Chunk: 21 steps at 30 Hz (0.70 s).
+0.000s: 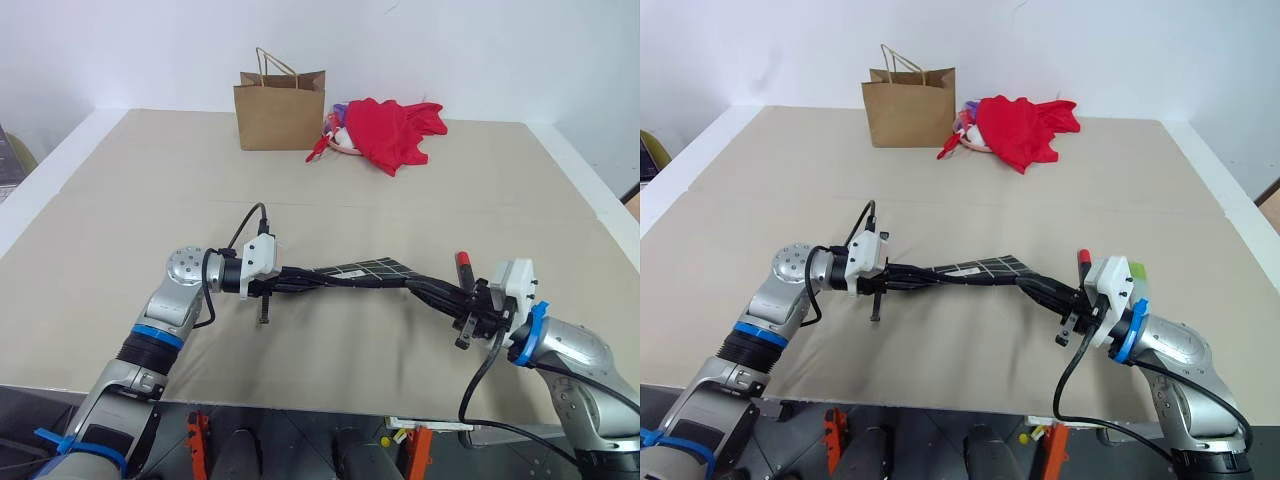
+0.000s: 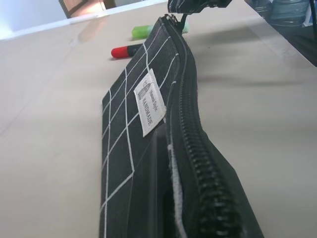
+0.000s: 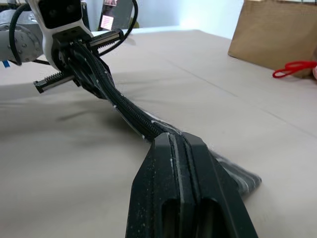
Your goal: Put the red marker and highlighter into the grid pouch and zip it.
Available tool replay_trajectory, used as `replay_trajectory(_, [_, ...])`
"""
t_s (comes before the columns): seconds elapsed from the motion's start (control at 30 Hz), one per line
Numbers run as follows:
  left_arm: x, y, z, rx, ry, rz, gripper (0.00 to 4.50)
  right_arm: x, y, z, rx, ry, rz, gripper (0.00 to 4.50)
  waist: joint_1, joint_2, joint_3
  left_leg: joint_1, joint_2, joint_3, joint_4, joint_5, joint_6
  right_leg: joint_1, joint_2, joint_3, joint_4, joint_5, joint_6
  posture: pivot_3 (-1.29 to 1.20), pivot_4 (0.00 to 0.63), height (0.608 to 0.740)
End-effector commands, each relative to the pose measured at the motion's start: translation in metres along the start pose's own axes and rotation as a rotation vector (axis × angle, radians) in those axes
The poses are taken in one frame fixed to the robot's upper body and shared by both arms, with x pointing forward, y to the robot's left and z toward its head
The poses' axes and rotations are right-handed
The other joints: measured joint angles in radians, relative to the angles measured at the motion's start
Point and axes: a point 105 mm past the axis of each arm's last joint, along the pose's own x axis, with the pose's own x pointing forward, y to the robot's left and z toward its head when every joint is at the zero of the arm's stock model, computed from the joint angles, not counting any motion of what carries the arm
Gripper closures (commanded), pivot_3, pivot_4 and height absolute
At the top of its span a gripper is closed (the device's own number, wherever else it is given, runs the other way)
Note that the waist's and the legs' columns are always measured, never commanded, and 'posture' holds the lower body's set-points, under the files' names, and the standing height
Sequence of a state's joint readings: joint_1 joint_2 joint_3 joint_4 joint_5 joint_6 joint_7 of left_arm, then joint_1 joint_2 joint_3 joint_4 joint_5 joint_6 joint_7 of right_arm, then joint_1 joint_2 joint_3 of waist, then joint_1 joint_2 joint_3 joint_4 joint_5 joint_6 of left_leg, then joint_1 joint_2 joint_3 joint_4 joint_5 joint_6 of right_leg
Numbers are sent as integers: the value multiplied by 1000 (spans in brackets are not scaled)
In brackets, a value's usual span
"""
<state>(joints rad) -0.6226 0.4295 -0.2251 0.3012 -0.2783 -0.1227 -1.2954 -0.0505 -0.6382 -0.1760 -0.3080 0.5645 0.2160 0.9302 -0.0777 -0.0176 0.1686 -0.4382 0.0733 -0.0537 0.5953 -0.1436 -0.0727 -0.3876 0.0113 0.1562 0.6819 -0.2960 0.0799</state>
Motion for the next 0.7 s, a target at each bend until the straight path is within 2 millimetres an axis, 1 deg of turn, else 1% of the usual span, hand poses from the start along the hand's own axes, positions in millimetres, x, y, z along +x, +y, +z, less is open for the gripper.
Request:
replay_trajectory(0.03, [-1, 1, 7, 59, -6, 7, 4500, 16, 13, 26, -63, -34, 83, 4439, 1, 0, 0, 0, 0, -1, 0, 0, 0, 0, 0, -1, 0, 0, 0, 0, 150, 740])
replay_trajectory(0.13, [2, 1, 9, 69, -13, 6, 4500, 30, 26, 28, -98, 17, 154, 4439, 1, 0, 0, 0, 0, -1, 0, 0, 0, 0, 0, -1, 0, 0, 0, 0, 150, 740])
replay_trajectory(0.27, [9, 1, 11, 78, -29, 3, 4500, 51, 33, 24, -106, 48, 185, 4439, 2, 0, 0, 0, 0, -1, 0, 0, 0, 0, 0, -1, 0, 0, 0, 0, 150, 740])
replay_trajectory(0.37, [11, 3, 14, 87, -49, 19, 4500, 60, 39, 17, -85, 71, 198, 4439, 3, 0, 0, 0, 0, -1, 0, 0, 0, 0, 0, -1, 0, 0, 0, 0, 150, 740])
replay_trajectory(0.47, [12, 5, 18, 96, -59, 32, 4500, 62, 41, 12, -79, 90, 198, 4439, 3, 0, 0, -1, 0, -1, 0, 0, 0, 0, 0, -2, 0, -1, 0, 0, 150, 740])
replay_trajectory(0.53, [13, 5, 19, 103, -61, 37, 4500, 65, 42, 14, -76, 79, 202, 4439, 3, 0, 0, -1, 0, -1, 0, 0, 0, 0, 0, -2, 0, -1, 0, 0, 150, 740])
replay_trajectory(0.6, [15, 4, 19, 106, -66, 38, 4500, 72, 44, 19, -77, 54, 207, 4439, 3, 0, 0, -1, 0, -1, 0, 0, 0, 0, 0, -2, 0, -1, 0, 0, 150, 740])
replay_trajectory(0.7, [22, 0, 18, 117, -74, 33, 4500, 91, 49, 27, -74, 15, 228, 4439, 1, 0, 0, -1, 0, -2, 0, 0, 0, 0, 0, -2, 0, 0, -1, 0, 150, 740])
